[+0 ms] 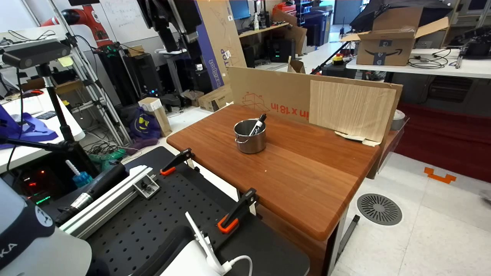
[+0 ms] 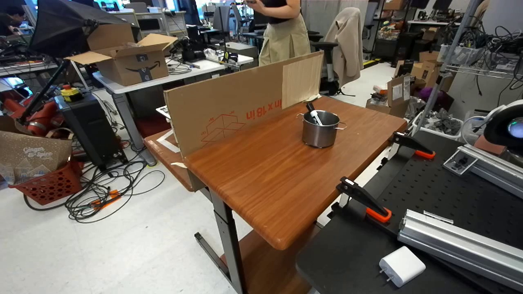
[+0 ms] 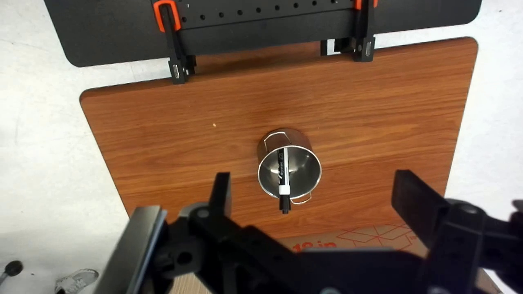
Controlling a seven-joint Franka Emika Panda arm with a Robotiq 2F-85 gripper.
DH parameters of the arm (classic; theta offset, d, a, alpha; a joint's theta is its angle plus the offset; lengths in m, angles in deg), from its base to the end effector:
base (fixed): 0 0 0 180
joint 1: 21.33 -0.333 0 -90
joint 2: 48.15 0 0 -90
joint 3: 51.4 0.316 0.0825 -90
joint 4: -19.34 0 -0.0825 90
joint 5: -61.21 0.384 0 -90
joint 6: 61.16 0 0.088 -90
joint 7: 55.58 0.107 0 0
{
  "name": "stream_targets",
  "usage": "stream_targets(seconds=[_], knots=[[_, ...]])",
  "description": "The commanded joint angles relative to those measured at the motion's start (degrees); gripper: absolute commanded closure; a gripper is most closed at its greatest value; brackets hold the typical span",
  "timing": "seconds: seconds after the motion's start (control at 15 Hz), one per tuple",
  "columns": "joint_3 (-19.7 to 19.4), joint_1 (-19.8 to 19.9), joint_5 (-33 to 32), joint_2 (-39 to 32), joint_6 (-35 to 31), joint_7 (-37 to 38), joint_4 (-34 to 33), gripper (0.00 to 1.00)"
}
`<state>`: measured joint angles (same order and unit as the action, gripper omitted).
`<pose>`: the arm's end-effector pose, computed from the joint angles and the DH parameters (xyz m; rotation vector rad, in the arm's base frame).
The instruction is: Take the marker out of the pot and put it on the table
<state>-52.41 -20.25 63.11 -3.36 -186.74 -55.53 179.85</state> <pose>0.3226 -0.0102 0.4327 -3.0908 0.0777 -0.2674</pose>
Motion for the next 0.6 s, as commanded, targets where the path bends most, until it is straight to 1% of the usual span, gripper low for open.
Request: stream_targets(seconds=[0.0, 0.27, 0.53], knots=[[0.42, 0.47, 0.44, -6.54, -4.97, 2.23, -2.42, 0.0], [1.7, 1.19, -0.22, -15.61, -13.38, 6.18, -5.24, 0.0], [3.4, 2.13, -1.96, -26.04, -18.04, 10.5, -9.95, 0.0]])
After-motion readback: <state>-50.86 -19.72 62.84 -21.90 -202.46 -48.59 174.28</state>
